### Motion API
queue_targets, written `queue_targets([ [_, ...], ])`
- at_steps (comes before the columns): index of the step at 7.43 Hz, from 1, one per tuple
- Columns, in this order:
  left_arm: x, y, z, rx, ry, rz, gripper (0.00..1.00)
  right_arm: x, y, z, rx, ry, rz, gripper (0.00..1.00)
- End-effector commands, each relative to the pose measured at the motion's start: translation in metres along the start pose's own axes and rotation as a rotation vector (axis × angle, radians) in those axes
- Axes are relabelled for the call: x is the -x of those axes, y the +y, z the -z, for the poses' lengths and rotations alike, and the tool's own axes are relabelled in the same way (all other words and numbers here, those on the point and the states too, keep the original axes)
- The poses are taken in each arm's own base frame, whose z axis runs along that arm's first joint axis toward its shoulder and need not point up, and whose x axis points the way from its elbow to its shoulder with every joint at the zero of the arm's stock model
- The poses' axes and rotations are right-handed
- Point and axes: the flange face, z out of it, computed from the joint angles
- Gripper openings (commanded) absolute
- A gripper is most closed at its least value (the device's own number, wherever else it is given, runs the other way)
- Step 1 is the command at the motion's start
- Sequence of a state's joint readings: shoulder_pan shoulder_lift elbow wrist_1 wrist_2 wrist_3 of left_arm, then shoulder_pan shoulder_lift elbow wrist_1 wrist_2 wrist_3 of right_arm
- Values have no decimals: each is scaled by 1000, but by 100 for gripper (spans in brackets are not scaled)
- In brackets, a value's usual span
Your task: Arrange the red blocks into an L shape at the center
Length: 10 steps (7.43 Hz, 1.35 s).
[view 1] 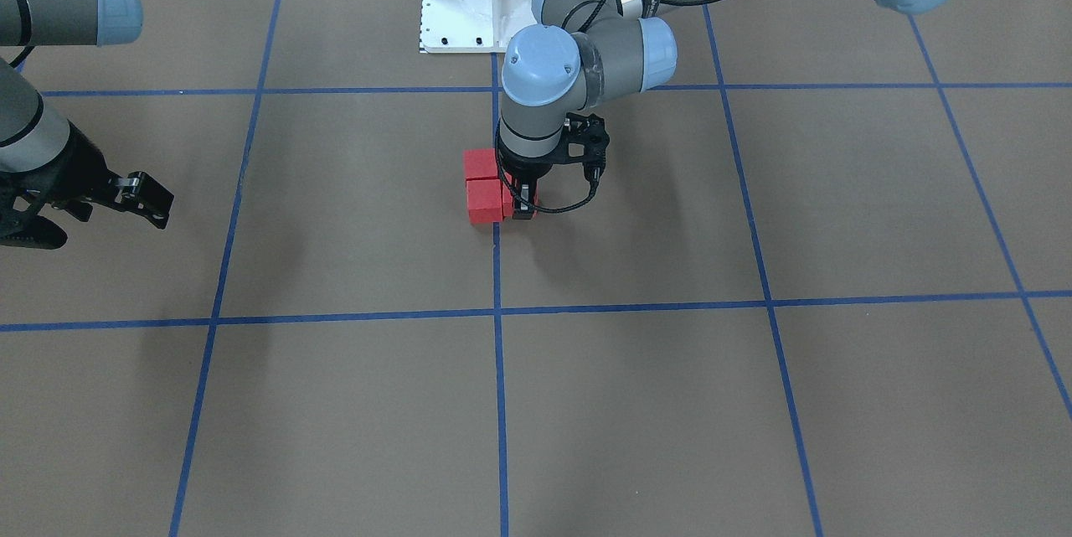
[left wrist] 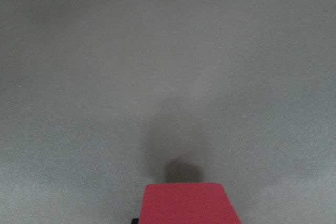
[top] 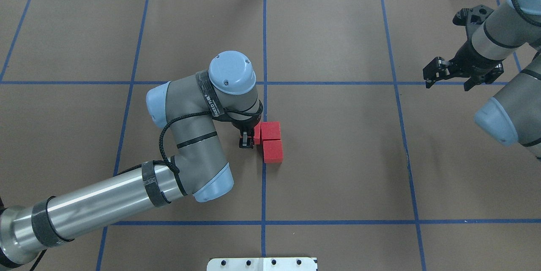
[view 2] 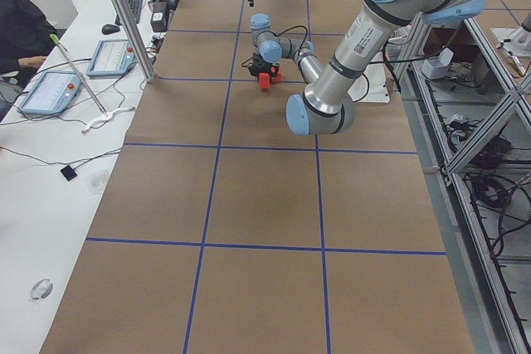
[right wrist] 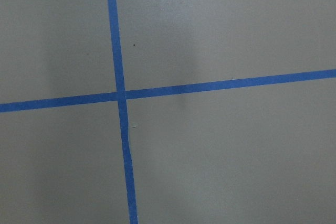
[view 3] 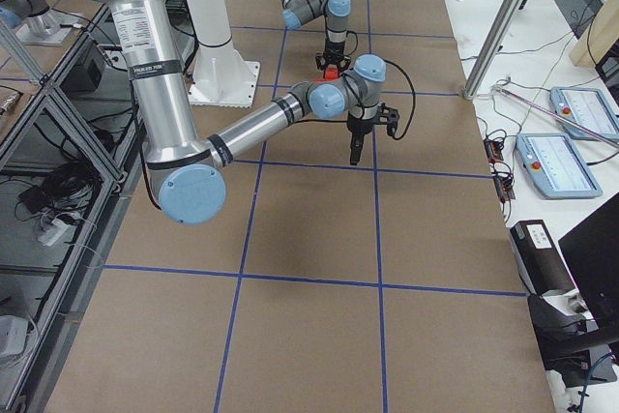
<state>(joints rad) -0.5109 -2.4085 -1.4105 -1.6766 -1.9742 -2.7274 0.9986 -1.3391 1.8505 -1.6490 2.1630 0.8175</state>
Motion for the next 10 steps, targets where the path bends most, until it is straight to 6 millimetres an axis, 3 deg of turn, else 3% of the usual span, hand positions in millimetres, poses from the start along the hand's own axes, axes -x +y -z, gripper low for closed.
queue_targets([
  [1, 0, 1, 0, 1, 0, 0, 0, 0, 0, 0, 0, 0, 0, 100],
  [10, -2, -2, -6, -11, -5, 51, 0, 0, -1, 1, -5, 1, -3, 100],
])
